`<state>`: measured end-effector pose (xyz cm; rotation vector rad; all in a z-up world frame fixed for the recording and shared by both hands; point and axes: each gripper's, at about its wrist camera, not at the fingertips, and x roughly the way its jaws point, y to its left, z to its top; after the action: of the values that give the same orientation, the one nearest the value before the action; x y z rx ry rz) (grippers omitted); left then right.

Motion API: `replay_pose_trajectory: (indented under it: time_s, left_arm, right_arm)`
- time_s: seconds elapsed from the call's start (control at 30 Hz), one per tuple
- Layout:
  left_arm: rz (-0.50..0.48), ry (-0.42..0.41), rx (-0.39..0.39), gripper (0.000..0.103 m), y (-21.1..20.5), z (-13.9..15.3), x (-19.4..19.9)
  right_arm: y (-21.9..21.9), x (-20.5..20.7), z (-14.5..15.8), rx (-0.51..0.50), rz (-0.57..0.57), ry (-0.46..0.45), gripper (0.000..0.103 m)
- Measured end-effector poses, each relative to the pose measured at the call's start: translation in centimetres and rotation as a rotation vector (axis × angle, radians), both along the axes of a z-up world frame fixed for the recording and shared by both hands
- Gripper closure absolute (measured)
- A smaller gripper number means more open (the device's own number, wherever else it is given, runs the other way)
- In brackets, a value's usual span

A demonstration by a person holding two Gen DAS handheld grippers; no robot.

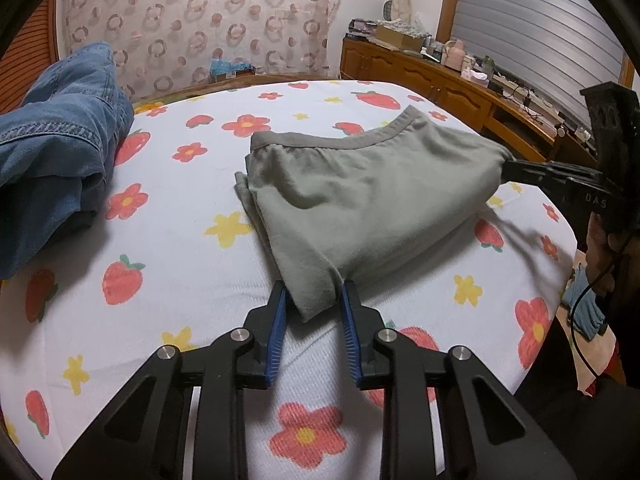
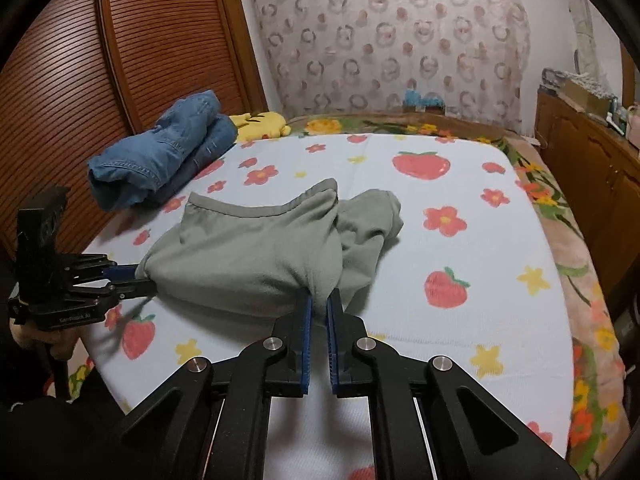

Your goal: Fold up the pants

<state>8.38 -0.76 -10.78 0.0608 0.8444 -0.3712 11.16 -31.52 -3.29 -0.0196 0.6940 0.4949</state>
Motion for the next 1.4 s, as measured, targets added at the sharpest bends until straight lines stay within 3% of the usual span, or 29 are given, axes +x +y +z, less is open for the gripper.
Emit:
replay_pose_trajectory:
  time_s: [0.07,0.2,0.3,0.53,0.63,0.7,0.8,0.97,1.03,1.1,1.17,1.23,1.4]
  left_arm:
    - [-0.003,-0.004,0.006,0.075,0.0,0.0,-0.1]
    - [-0.015,-0.019,0.019,0.094,0.2,0.3,-0.6]
    - [0.017,-0.039,0.022,0.103,1.3,1.1,-0.8]
    - [0.049,-0.042,-0.018,0.102,3.5,2.3,-1.3]
    - [0.047,-0.023,-0.060,0.093,3.6,2.1,-1.1]
    - [0.038,-0.026,-0.062,0.078,3.1,2.1,-1.1]
    - [0.005,-0.024,-0.069,0.065,2.1,2.0,-0.9]
    - [-0.035,0.006,-0.070,0.063,0.5,1.0,-0.8]
    - [-0.042,0.015,-0.048,0.067,-0.1,0.3,-0.5]
    - [-0.052,0.031,-0.048,0.086,-0.4,-0.1,-0.3]
    - [-0.070,0.029,-0.058,0.095,-0.6,0.1,-0.5]
    - [-0.073,-0.001,-0.031,0.096,-0.7,0.7,-1.0]
    - [-0.059,-0.058,-0.057,0.097,0.2,3.1,-2.6]
  right_arm:
    - [0.2,-0.1,-0.4,-0.012,-0.006,0.004,0.097]
    - [0.1,0.1,-0.9,-0.008,-0.013,0.025,0.097]
    - [-0.3,0.2,-0.5,-0.007,-0.027,0.017,0.097]
    - [-0.9,-0.5,0.3,-0.001,-0.013,0.025,0.097]
    - [-0.9,-0.5,0.2,-0.005,-0.010,0.035,0.097]
    - [-0.9,-0.4,0.0,-0.009,-0.012,0.042,0.097]
    - [-1.0,-0.2,-0.1,-0.012,-0.012,0.050,0.097]
    - [-0.9,-0.2,-0.3,-0.015,-0.011,0.057,0.097]
    - [-0.9,-0.1,-0.5,-0.018,-0.011,0.060,0.097]
    - [-1.0,-0.1,-0.7,-0.017,-0.011,0.065,0.097]
    - [-1.1,0.0,-0.7,-0.012,-0.011,0.068,0.097]
    - [-1.2,-0.1,-0.6,-0.006,-0.009,0.068,0.097]
    - [-1.5,-1.3,0.4,0.014,0.004,0.057,0.097]
